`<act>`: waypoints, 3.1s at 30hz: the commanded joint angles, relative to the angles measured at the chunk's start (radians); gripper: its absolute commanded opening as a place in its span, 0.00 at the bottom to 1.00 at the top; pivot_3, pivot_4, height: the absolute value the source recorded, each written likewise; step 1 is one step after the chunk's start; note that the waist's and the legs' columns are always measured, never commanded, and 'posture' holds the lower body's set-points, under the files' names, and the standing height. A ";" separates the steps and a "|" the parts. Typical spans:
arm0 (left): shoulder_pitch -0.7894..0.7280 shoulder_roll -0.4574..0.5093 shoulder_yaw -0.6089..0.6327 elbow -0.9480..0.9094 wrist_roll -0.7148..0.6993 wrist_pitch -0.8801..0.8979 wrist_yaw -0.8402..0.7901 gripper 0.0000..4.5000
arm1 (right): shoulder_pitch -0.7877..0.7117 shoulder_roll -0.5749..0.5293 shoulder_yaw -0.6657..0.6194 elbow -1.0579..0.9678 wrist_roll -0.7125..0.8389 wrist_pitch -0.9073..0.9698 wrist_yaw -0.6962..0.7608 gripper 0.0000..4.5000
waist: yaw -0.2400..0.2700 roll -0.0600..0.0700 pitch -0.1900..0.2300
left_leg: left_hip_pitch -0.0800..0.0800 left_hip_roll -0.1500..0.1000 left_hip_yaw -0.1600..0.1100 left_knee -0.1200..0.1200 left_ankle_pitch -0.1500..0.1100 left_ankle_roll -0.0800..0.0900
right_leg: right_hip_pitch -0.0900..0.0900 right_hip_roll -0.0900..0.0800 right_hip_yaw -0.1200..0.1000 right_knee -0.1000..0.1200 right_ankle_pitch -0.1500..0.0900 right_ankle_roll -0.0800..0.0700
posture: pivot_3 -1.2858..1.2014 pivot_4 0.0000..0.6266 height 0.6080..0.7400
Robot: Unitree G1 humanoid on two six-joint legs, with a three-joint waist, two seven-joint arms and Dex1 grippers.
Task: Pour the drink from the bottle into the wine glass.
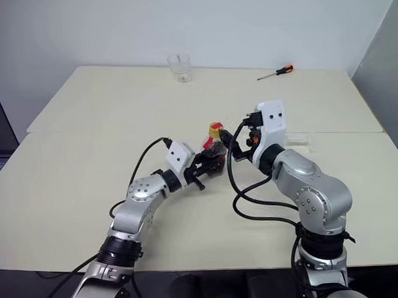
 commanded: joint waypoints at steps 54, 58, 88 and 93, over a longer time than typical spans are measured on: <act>-0.047 -0.018 0.008 -0.008 -0.006 -0.055 -0.018 0.14 | -0.083 -0.005 0.060 0.218 -0.058 -0.243 0.077 1.00 | 0.002 0.000 0.000 | -0.009 0.000 0.000 0.002 0.000 0.000 | -0.008 0.000 0.000 0.001 0.002 -0.004 | 0.52 0.24 1.00; -0.050 -0.018 0.008 -0.006 -0.005 -0.056 -0.019 0.14 | -0.065 -0.017 0.060 0.192 -0.040 -0.231 0.086 1.00 | 0.002 0.000 0.000 | -0.009 0.000 0.000 0.002 0.000 0.000 | -0.008 0.000 0.000 0.001 0.002 -0.004 | 0.52 0.24 1.00; -0.047 -0.017 0.005 -0.001 -0.003 -0.058 -0.016 0.14 | -0.033 -0.042 0.075 0.137 0.031 -0.218 0.125 0.27 | 0.002 0.000 0.000 | -0.009 0.000 0.000 0.003 0.000 0.000 | -0.008 0.000 -0.001 0.003 0.003 -0.003 | 0.52 0.24 1.00; -0.045 -0.018 0.005 -0.003 -0.003 -0.059 -0.015 0.14 | -0.036 0.004 0.033 0.136 0.071 -0.305 0.153 0.27 | 0.002 0.000 0.000 | -0.009 0.000 0.000 0.003 0.000 0.000 | -0.008 0.000 -0.001 0.003 0.003 -0.004 | 0.52 0.24 1.00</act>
